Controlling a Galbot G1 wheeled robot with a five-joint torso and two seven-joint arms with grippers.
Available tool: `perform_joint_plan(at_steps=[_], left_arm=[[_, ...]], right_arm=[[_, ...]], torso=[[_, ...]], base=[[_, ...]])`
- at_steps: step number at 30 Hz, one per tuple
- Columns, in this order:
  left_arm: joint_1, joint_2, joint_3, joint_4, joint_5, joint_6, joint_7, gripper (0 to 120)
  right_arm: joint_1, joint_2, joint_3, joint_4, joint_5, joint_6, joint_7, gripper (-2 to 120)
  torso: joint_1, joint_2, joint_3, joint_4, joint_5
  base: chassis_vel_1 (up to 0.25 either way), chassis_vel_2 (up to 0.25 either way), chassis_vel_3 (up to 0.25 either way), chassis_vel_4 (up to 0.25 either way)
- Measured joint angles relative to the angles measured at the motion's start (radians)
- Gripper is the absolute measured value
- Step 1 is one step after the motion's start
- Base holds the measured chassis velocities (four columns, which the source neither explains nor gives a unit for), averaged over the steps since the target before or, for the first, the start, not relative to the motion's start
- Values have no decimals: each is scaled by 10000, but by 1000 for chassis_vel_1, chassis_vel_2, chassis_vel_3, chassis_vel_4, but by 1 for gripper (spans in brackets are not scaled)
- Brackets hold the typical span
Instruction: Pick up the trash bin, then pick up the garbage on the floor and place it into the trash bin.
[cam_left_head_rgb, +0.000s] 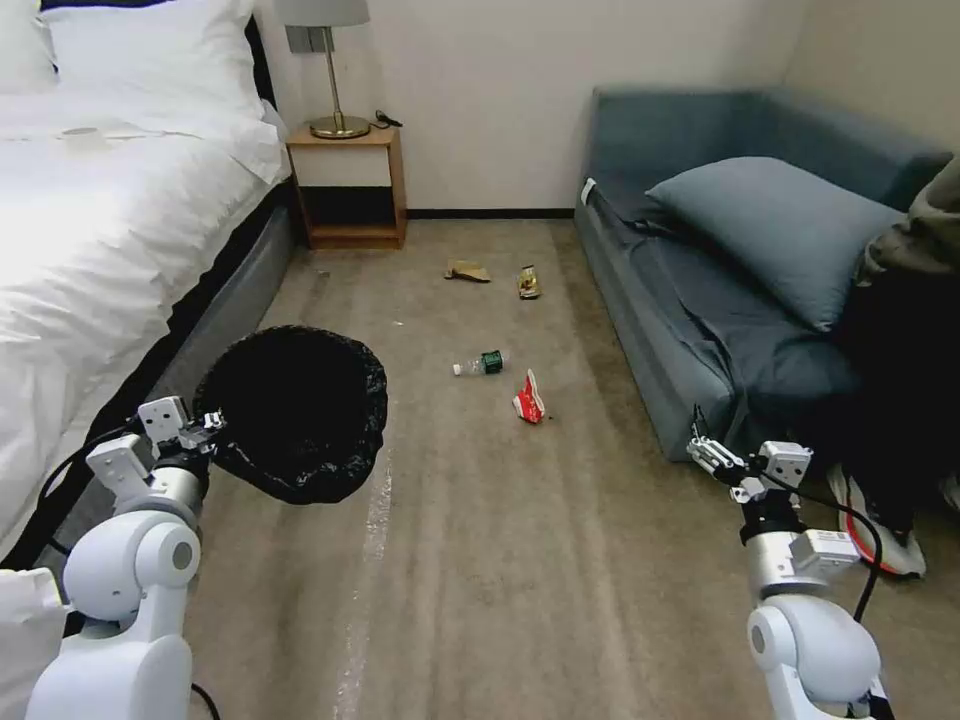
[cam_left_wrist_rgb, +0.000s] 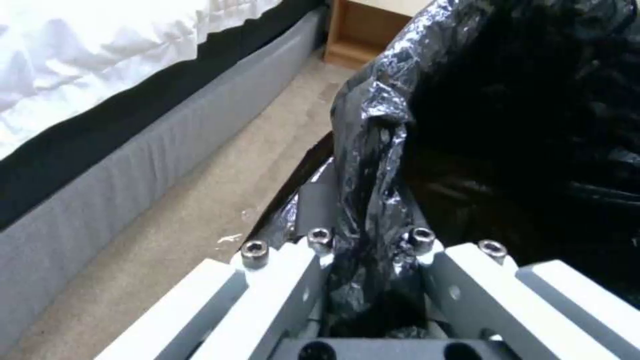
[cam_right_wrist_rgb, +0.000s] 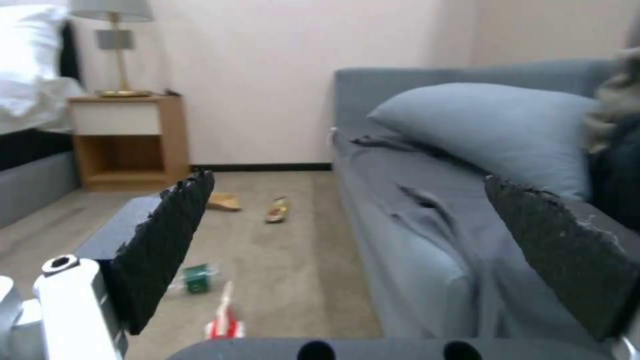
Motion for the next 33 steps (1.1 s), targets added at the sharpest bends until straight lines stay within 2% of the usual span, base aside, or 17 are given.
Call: perform_joint_plan(at_steps=[3, 6, 9, 22, 33], left_arm=[[0, 0, -52, 6, -39, 0, 17, 4], [0, -28, -81, 47, -55, -6, 17, 4], [10, -54, -83, 52, -56, -13, 13, 4], [125, -119, -176, 25, -118, -84, -48, 4], [229, -148, -209, 39, -102, -184, -48, 4]], right_arm=[[-56, 1, 29, -47, 77, 128, -396, 100], [-159, -35, 61, -108, 451, 424, -1397, 100], [-193, -50, 31, -147, 458, 603, -1731, 100], [-177, -21, -19, -280, 281, 731, -1846, 100], [-193, -35, 55, -396, 279, 831, -2386, 100]], torso=[[0, 0, 0, 0, 0], [0, 0, 0, 0, 0], [0, 0, 0, 0, -1], [0, 0, 0, 0, 0], [0, 0, 0, 0, 0]], base=[[0, 0, 0, 0], [0, 0, 0, 0], [0, 0, 0, 0], [0, 0, 0, 0], [0, 0, 0, 0]])
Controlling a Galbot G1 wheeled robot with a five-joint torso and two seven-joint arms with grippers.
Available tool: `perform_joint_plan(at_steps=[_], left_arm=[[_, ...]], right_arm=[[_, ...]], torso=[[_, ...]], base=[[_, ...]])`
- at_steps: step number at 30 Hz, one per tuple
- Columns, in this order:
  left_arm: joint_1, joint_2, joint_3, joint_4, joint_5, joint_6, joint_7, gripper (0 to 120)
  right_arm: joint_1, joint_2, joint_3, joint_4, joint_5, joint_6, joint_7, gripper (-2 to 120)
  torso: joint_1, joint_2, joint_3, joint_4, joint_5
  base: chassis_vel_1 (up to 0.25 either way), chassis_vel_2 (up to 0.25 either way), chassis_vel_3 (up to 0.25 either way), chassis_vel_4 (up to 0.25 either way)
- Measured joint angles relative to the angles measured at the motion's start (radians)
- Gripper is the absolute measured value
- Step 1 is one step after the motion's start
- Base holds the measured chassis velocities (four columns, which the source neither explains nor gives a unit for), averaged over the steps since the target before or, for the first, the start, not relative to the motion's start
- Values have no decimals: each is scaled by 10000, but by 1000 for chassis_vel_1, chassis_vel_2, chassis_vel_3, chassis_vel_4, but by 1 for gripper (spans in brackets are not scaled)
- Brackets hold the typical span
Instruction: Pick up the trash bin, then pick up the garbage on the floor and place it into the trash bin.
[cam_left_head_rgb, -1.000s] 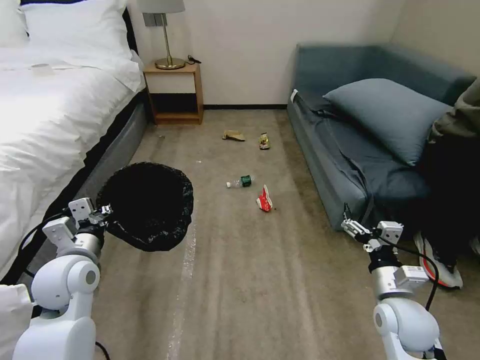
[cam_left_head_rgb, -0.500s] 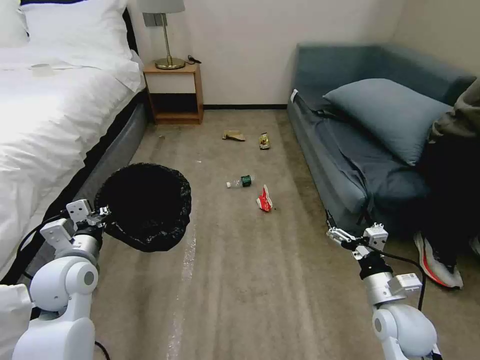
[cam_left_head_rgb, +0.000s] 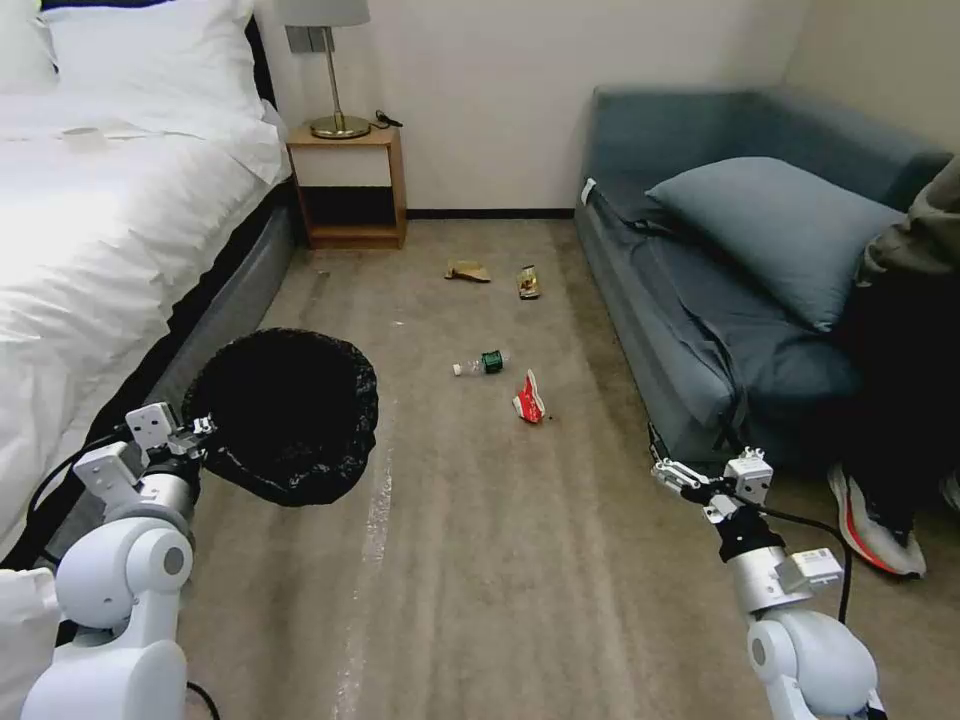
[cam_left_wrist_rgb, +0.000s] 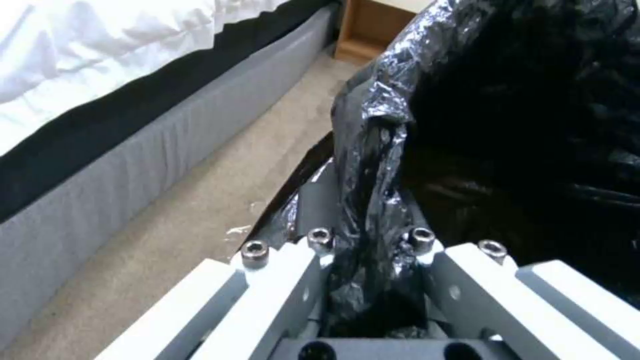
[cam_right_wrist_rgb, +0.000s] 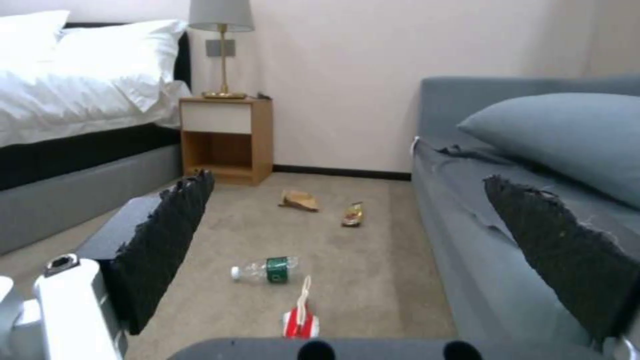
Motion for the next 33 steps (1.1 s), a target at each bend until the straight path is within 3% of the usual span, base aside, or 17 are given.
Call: perform_joint_plan(at_steps=[33], left_arm=[[19, 36, 62, 253, 2, -89, -135, 4]], right_arm=[[3, 41, 59, -241, 48, 148, -92, 100]], torso=[[0, 0, 0, 1, 0]], base=[[-33, 37, 31, -36]])
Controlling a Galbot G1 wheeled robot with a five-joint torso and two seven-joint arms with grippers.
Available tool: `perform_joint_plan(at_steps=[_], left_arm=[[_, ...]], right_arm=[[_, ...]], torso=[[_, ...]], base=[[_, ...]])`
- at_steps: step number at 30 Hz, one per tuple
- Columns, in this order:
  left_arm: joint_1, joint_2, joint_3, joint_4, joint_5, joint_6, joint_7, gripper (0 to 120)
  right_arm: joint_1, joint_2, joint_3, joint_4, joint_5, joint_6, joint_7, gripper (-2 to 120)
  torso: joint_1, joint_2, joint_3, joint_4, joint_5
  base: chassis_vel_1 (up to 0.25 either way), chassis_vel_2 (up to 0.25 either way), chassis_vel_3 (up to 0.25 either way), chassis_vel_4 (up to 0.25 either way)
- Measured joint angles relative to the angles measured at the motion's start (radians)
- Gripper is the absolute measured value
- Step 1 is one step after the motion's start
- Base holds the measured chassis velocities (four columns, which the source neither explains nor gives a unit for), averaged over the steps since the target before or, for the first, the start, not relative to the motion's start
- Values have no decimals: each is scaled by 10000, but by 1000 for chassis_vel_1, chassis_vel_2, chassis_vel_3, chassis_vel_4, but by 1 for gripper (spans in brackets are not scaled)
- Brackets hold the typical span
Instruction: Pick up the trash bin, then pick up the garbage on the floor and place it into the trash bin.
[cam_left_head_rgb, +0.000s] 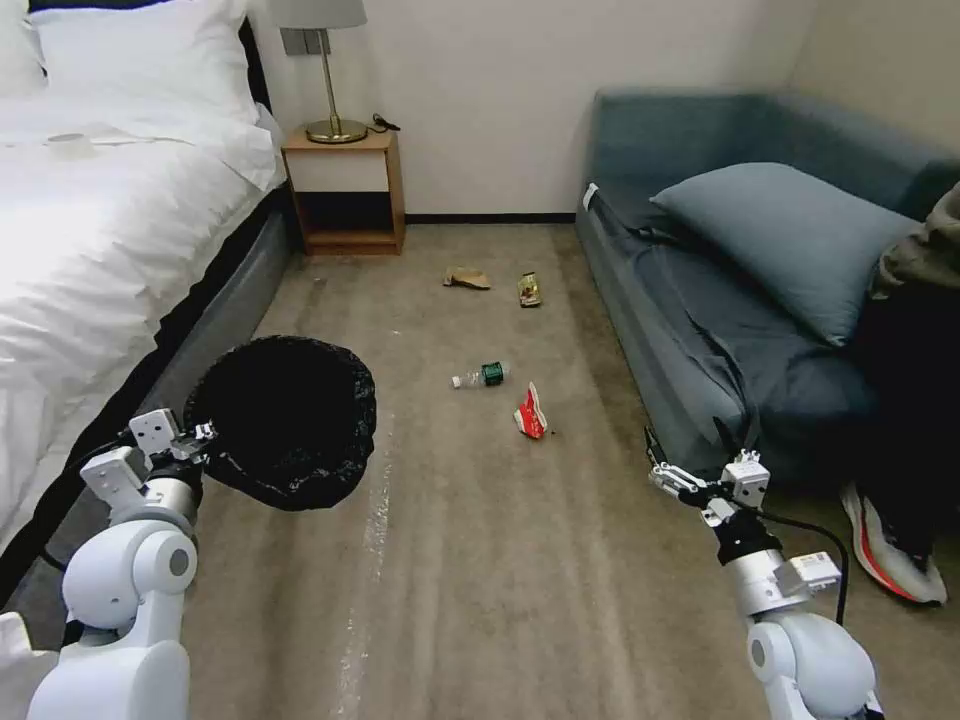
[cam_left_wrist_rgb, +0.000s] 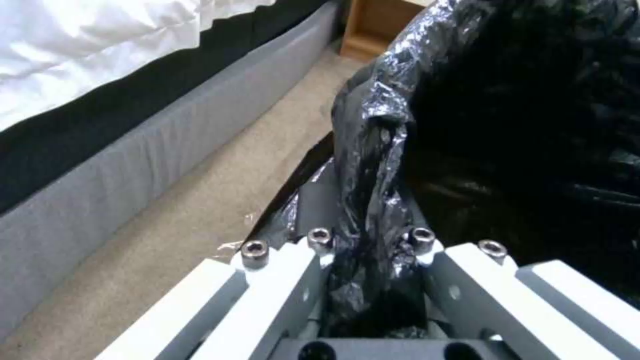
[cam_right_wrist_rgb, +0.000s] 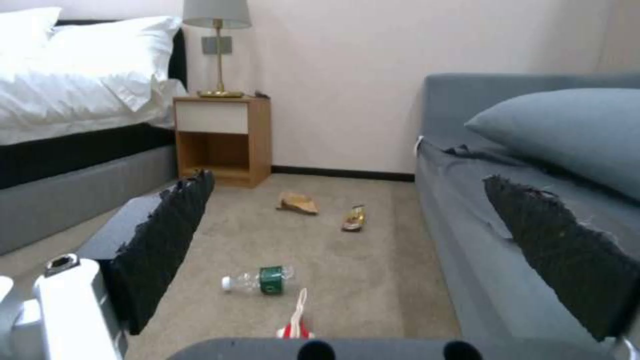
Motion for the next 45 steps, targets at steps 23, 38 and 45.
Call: perform_joint_plan(at_steps=[23, 38, 45], left_arm=[[68, -4, -42, -47, 21, 35, 29, 4], [162, -32, -33, -31, 43, 5, 78, 4], [258, -75, -12, 10, 123, -22, 139, 3]], right_arm=[[-59, 55, -8, 4, 7, 60, -62, 100], [-104, 68, 30, -35, 69, 145, -425, 100], [-100, 67, 17, -57, 110, 138, -465, 100]], torso=[[0, 0, 0, -1, 0], [-1, 0, 0, -1, 0], [0, 0, 0, -1, 0]], base=[[-49, 50, 46, -52], [-78, 66, 77, -75], [-106, 92, 86, -88]])
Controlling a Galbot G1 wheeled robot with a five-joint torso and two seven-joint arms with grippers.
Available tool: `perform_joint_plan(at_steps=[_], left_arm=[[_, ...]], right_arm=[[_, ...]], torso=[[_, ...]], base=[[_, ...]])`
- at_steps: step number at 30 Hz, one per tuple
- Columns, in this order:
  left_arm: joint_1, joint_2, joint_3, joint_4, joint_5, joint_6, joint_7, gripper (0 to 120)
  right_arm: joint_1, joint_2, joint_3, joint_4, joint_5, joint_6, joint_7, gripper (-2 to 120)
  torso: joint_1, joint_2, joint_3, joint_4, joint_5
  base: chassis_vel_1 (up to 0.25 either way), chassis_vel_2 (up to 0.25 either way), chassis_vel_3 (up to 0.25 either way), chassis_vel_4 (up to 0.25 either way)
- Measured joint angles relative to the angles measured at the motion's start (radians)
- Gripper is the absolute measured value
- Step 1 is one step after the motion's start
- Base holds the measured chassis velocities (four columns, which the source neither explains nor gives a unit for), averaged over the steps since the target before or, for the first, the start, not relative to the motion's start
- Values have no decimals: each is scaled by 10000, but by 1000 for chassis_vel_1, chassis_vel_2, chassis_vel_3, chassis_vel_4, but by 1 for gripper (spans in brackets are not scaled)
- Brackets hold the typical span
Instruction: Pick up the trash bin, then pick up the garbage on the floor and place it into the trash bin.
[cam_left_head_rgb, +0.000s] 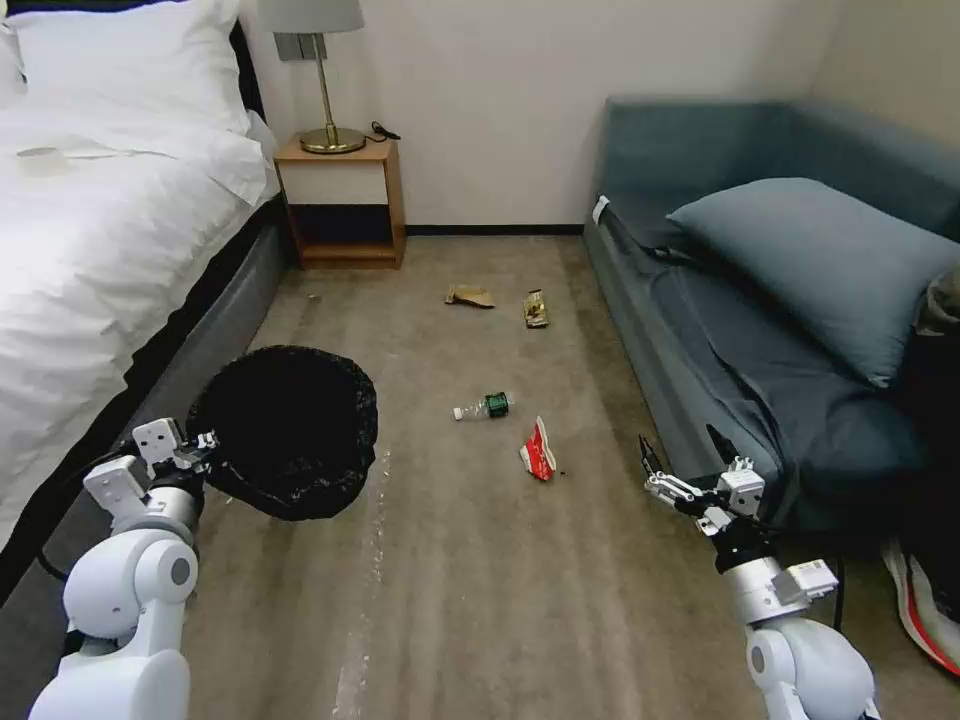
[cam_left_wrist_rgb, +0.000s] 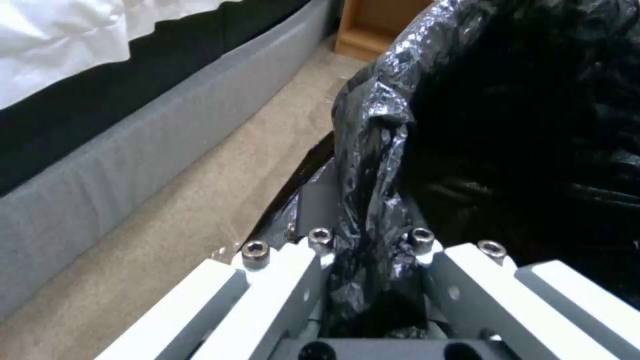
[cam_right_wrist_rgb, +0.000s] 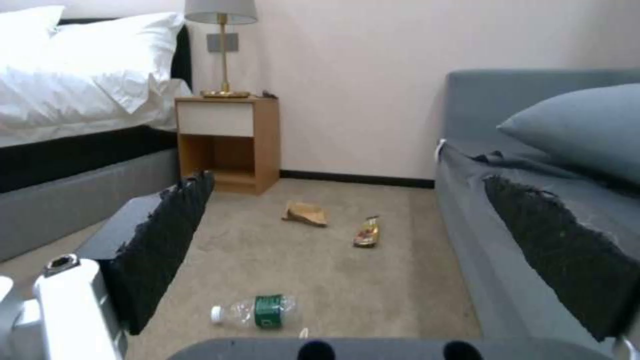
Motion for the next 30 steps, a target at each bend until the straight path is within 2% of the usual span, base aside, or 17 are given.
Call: perform_joint_plan(at_steps=[16, 30], left_arm=[[44, 21, -257, 58, -4, -3, 149, 3], [25, 17, -305, 162, 180, -125, 144, 3]], right_arm=[[-76, 0, 18, 33, 5, -11, -70, 100], [-38, 17, -39, -97, -25, -24, -172, 100]], torso=[[0, 0, -1, 0, 0], [0, 0, 0, -1, 0]], base=[[-89, 87, 95, -84], [-101, 95, 102, -100]])
